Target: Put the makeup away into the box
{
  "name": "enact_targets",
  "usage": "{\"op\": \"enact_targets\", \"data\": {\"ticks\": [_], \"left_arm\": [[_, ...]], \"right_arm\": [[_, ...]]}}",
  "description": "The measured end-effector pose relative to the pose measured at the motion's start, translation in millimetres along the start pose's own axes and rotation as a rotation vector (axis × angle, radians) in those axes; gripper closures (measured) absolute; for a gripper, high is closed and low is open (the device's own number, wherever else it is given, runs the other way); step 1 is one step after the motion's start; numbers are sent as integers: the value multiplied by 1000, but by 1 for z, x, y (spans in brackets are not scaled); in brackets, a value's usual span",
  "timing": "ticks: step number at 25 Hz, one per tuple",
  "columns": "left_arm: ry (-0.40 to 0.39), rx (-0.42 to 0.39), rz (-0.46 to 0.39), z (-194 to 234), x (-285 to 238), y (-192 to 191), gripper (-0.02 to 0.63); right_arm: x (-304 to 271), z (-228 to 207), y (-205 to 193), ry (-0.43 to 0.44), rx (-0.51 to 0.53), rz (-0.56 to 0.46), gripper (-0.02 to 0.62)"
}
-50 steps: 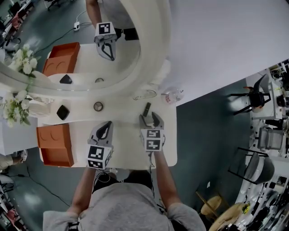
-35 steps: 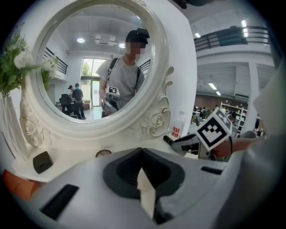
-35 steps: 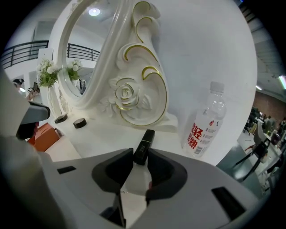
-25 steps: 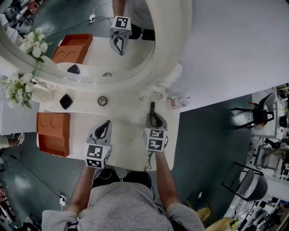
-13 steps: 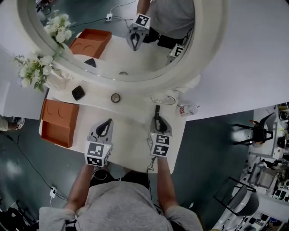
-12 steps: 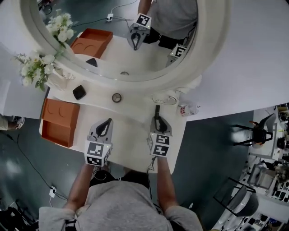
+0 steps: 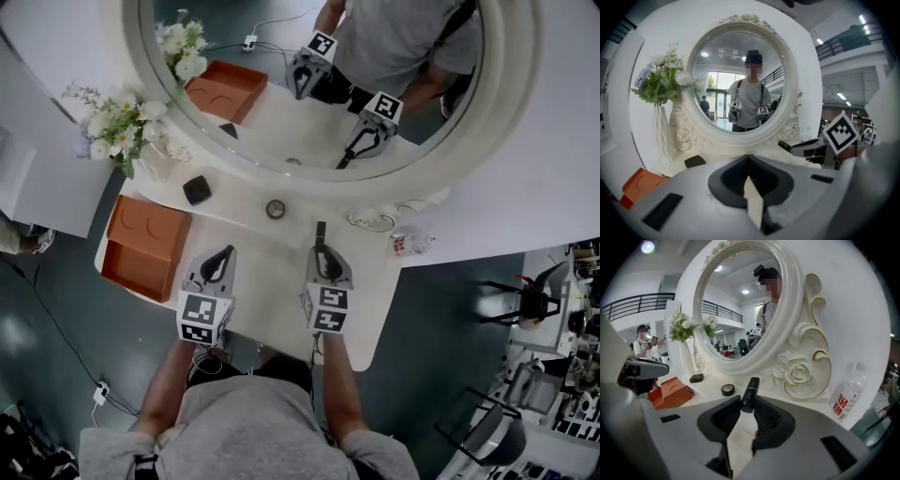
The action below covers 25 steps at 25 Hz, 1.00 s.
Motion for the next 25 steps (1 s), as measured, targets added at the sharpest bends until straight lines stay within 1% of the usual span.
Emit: {"op": "enact_targets", "data": {"ticks": [6,9,12,25], "left_arm": [[39,15,-10,37,25,-7,606],[74,32,-8,58,39,-13,606],[110,46,-22,78,55,-12,606],[274,115,-56,162,126,-29,606]], "right_arm": [[-9,46,16,43,35,-17,495],[-13,72,23,76,55,-24,495],[-17,99,32,115,78,-34,497],[-37,226,59,300,178,-72,495]]}}
Point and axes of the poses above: the fingertips, and each gripper's own axes: x backward along the fingers, z to its left, y out of its top, the point moved 1 cm from there along x, backward along the fingers, and after that the axes turned 3 degrees about x, right-handed, at the moved point
